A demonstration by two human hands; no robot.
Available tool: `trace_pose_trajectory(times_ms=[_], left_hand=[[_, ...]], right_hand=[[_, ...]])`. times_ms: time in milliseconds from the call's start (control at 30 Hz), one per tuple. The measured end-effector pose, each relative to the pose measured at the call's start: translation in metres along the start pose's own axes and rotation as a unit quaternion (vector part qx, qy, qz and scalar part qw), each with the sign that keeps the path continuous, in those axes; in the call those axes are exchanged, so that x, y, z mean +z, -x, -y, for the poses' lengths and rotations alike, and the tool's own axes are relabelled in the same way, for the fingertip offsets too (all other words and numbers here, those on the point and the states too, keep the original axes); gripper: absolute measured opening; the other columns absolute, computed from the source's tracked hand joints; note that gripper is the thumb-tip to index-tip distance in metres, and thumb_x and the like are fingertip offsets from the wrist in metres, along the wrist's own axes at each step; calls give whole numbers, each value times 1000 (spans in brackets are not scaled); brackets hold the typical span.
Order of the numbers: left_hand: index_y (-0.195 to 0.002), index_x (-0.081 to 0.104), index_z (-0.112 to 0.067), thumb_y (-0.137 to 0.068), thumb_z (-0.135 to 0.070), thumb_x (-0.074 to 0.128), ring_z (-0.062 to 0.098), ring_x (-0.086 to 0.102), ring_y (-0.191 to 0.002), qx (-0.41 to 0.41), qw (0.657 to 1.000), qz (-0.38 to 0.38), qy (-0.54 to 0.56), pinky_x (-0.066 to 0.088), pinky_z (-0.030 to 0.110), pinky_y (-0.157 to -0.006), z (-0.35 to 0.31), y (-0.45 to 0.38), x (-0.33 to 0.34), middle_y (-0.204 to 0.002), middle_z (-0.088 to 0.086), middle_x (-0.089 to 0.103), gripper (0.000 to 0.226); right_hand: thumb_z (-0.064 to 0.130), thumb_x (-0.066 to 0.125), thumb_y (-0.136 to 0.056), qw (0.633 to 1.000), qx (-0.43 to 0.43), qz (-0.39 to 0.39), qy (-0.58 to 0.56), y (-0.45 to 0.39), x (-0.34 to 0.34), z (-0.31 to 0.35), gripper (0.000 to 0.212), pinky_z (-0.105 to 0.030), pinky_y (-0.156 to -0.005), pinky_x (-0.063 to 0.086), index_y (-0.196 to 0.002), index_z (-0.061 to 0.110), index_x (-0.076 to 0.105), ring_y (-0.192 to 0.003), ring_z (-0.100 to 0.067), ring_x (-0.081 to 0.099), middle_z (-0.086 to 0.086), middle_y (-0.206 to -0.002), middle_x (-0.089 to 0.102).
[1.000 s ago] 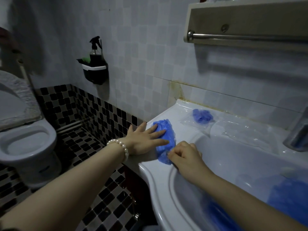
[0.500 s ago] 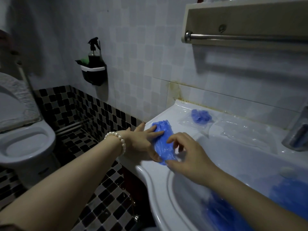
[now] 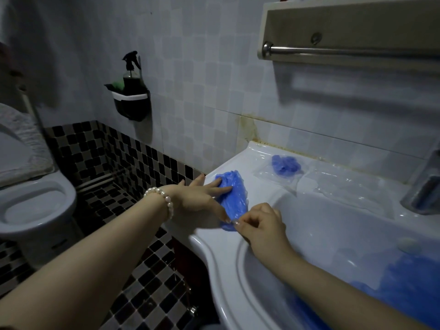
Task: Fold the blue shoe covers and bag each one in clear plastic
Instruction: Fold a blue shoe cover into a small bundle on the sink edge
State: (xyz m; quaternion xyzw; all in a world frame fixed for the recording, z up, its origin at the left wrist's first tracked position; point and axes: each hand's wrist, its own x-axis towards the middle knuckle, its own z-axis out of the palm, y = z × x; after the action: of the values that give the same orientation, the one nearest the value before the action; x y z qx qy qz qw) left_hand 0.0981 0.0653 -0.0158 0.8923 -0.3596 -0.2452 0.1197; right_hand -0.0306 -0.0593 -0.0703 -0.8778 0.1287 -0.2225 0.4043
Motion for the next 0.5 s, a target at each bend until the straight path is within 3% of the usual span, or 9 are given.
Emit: trace_pose_trajectory(times_ms=[100, 200, 300, 333, 400, 433, 500], left_hand=[[-144, 9, -54, -54, -72, 58, 17, -26, -141, -1, 999, 8, -33, -19, 56, -110, -1, 1, 0, -157, -19, -10, 104], [-144, 3, -54, -70, -70, 63, 20, -25, -142, 2, 996, -9, -85, -16, 57, -111, -1, 1, 3, -156, -18, -13, 97], [-143, 3, -55, -74, -65, 63, 20, -25, -142, 2, 997, -10, -76, -16, 58, -111, -1, 0, 1, -156, -18, -13, 92], [-143, 3, -55, -73, -66, 63, 20, -25, -142, 0, 997, -7, -73, -16, 59, -110, -1, 0, 1, -156, -19, -14, 93], [-143, 4, -55, -71, -66, 65, 20, -25, -142, -5, 998, -8, -66, -16, 60, -110, -2, 0, 1, -156, -20, -13, 95], [-143, 5, -55, -71, -66, 66, 20, -25, -142, -6, 998, -12, -62, -15, 60, -110, -3, -1, 2, -156, -21, -13, 95], [-143, 6, -56, -70, -65, 67, 19, -24, -142, -8, 998, -19, -58, -16, 60, -110, -3, -1, 3, -156, -21, -12, 95]], right_hand=[[21, 66, -83, 999, 47, 23, 6, -2, -3, 7, 33, -34, -96, 34, -54, 28, 52, -104, -17, 48, 12, -82, 49], [25, 69, -81, 997, 62, 35, 3, -6, -4, 9, 35, -38, -96, 36, -50, 27, 53, -101, -20, 53, 10, -84, 51], [27, 74, -71, 997, 46, 51, -34, -8, -7, 5, 19, -41, -86, 45, -57, 36, 64, -79, -19, 57, 9, -74, 53], [22, 77, -67, 996, 23, 52, -68, -8, -10, 3, 18, -38, -78, 46, -65, 36, 66, -70, -15, 54, 9, -71, 52], [10, 79, -67, 992, -81, 35, -93, -7, -17, -4, 31, -24, -72, 43, -81, 35, 67, -69, -5, 48, 6, -78, 51], [13, 77, -70, 984, -169, 18, -47, -8, -21, -7, 25, -19, -73, 40, -85, 32, 69, -74, -4, 47, 6, -83, 51], [33, 69, -75, 953, -290, 25, 83, -12, -27, -12, 11, -22, -76, 33, -83, 28, 74, -82, -6, 45, 6, -86, 53]])
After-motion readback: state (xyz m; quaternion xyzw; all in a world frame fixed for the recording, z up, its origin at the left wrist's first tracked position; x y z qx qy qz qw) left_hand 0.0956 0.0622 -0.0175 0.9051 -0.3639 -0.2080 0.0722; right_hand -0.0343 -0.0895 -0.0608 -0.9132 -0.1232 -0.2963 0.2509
